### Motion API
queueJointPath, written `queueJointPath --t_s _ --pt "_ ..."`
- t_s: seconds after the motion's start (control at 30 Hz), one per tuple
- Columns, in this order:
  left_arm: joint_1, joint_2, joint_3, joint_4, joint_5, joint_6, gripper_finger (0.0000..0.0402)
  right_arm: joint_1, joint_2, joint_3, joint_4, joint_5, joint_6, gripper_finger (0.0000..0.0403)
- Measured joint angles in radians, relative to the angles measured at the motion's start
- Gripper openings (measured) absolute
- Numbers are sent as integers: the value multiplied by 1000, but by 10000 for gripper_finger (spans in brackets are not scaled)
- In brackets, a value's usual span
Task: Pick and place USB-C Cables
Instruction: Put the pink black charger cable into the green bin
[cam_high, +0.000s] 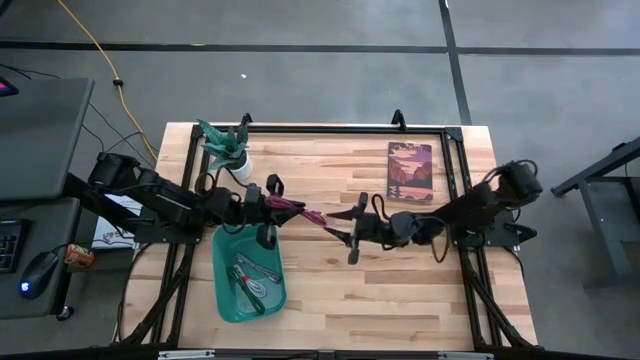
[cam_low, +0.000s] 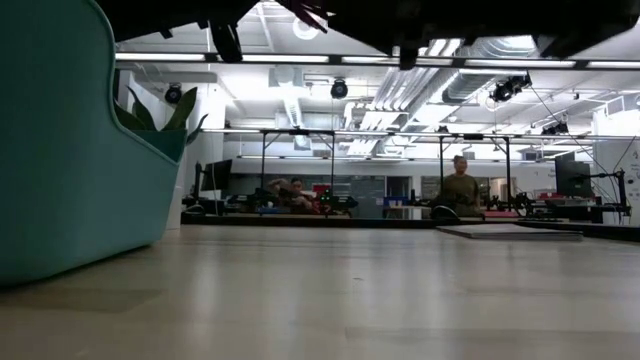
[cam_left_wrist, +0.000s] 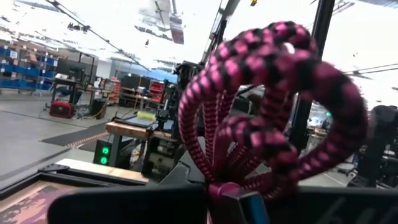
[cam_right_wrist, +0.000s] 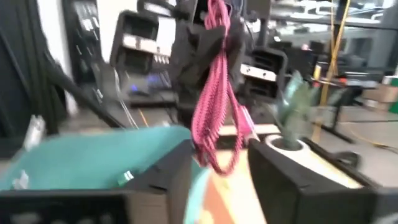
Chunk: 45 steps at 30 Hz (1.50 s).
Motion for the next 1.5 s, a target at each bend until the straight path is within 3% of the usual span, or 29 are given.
queueJointPath --t_s 0.17,0.3,0.57,0.73,1.0,1.37,1.5 --pt "13 -60 -20 -48 0 7 1 47 -165 0 -332 125 -41 221" --pt "26 -158 -50 -138 0 25 0 105 -277 -25 -516 308 -43 241" --pt "33 -444 -35 -689 -7 34 0 238 -539 -347 -411 549 100 243" --pt "31 -571 -19 -871 -7 27 0 219 -667 -490 -213 472 133 243" --pt "31 -608 -19 -934 -3 26 0 175 -716 -525 -189 334 126 243" --pt "31 -602 4 -953 1 44 0 167 -716 -525 -189 319 159 243" --pt "19 -601 124 -1163 42 44 0 167 -716 -525 -193 319 160 243"
